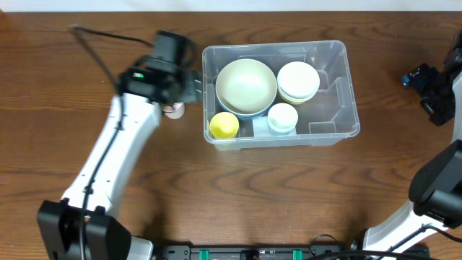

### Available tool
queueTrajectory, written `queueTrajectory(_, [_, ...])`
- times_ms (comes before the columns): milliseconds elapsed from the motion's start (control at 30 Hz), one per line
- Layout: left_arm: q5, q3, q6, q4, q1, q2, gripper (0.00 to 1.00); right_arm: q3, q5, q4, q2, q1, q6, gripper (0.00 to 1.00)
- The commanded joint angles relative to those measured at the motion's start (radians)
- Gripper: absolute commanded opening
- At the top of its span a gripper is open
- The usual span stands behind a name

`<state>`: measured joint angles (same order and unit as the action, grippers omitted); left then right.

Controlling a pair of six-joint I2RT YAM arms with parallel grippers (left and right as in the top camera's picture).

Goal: Pack container
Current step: 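Move the left gripper back to the second yellow cup and grasp it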

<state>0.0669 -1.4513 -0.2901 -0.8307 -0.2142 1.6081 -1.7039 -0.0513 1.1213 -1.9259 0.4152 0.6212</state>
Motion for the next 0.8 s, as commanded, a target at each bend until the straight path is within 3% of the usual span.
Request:
queueTrajectory(0, [0.031,-0.012,-0.038,-0.005,0.111,0.019,0.84,0.004,-0.004,0.0,0.009,0.008,0.014,0.99])
queueTrajectory(200, [-0.027,-0.011,-0.043,-0.006,0.242,0.112,0.84,0.004,-0.004,0.0,0.009,0.008,0.014,0.99])
queueTrajectory(667, [-0.03,-0.011,-0.161,-0.018,0.327,0.337,0.84,0.004,-0.004,0.0,0.009,0.008,0.014,0.99])
queueTrajectory(733, [-0.03,-0.011,-0.161,-0.018,0.327,0.356,0.78,0.004,-0.004,0.0,0.009,0.008,0.014,0.99])
queueTrajectory(767, [-0.03,-0.011,-0.161,-0.019,0.327,0.363,0.58,0.004,-0.004,0.0,0.009,0.008,0.014,0.99])
